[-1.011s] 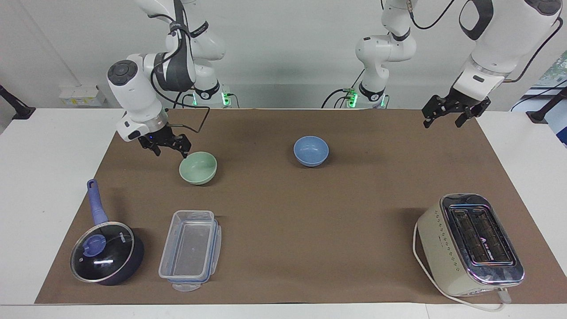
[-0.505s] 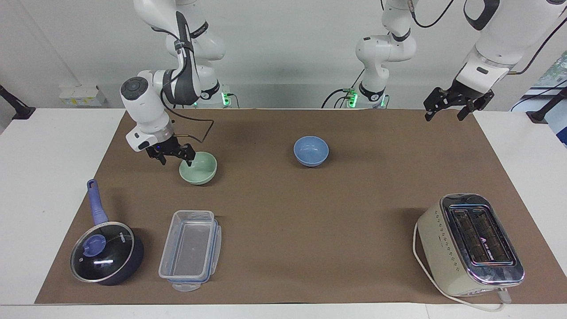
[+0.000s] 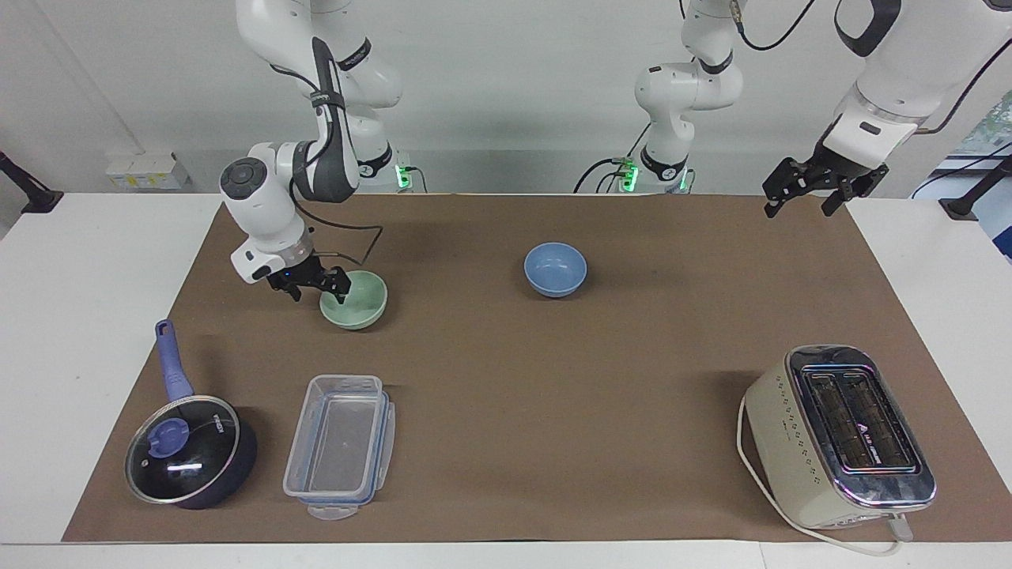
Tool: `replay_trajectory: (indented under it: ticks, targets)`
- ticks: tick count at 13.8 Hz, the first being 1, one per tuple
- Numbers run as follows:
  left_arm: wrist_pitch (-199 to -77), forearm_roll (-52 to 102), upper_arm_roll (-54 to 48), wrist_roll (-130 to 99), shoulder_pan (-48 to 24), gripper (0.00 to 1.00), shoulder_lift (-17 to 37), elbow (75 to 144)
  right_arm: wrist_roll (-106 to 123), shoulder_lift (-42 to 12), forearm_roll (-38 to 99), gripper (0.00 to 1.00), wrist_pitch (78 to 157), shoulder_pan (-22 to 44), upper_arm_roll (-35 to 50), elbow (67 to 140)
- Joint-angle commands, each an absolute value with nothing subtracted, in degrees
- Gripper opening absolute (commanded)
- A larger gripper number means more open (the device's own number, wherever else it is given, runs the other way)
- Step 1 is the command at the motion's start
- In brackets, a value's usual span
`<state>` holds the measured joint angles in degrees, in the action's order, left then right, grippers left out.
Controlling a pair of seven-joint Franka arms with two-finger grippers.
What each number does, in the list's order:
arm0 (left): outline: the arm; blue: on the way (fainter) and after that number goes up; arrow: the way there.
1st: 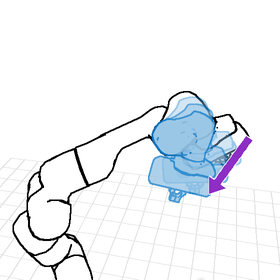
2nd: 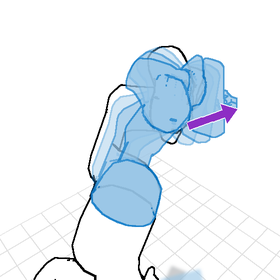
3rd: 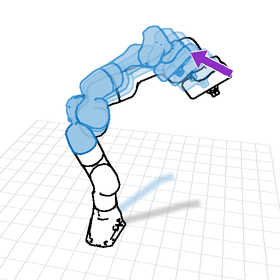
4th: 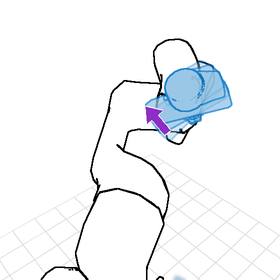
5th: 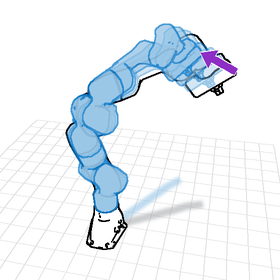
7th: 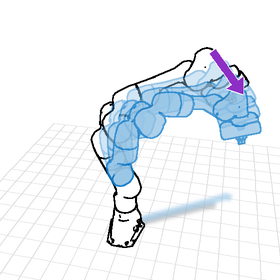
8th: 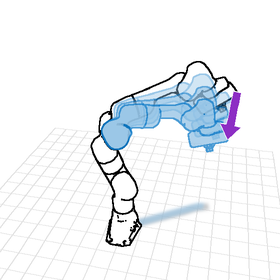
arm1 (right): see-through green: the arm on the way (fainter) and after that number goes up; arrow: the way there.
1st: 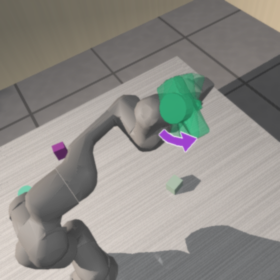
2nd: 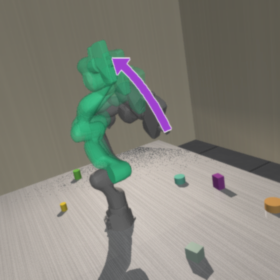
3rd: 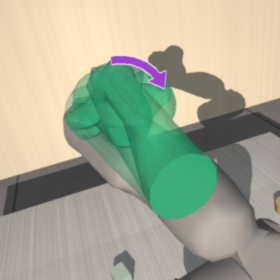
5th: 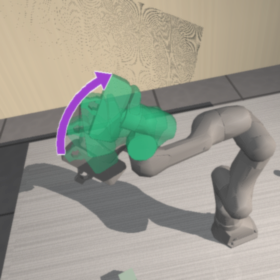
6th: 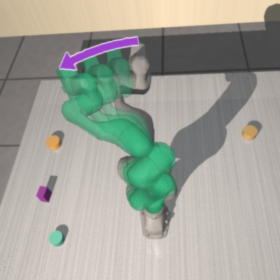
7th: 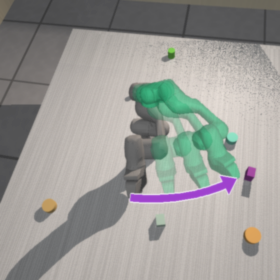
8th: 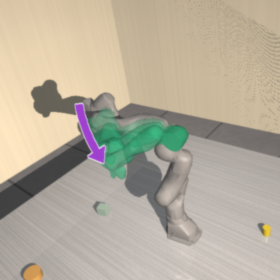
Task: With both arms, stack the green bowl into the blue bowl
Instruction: 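Grasp the rim of the green bowl with the right gripper, then lift the green bowl and carry it over the blue bowl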
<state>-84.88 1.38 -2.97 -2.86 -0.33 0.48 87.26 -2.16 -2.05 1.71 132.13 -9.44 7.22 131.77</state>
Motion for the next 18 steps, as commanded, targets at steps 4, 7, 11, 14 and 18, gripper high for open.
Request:
replay_trajectory:
  ticks: [4,7,11,14,18]
  targets:
    - [-83.67,0.44,-3.34,-2.55,0.26,1.00,0.88,86.22,1.05,-1.14,3.43,0.95,133.42,-10.20,7.47,133.24]
    - [-83.58,0.44,-3.34,-2.37,0.18,1.00,0.79,86.40,1.49,-1.49,3.51,0.91,133.59,-10.28,7.47,133.59]
    - [-83.58,0.61,-3.43,-2.46,-0.17,1.00,0.79,86.40,1.58,-1.76,3.69,0.39,133.42,-10.37,7.56,133.07]
    - [-83.67,0.62,-3.43,-2.90,0.17,1.00,0.79,86.31,1.58,-1.23,3.69,0.00,133.15,-10.20,7.65,132.80]
    - [-83.67,0.62,-3.34,-2.90,0.18,1.00,0.79,86.31,1.58,0.52,3.69,0.00,130.61,-9.32,7.65,131.57]
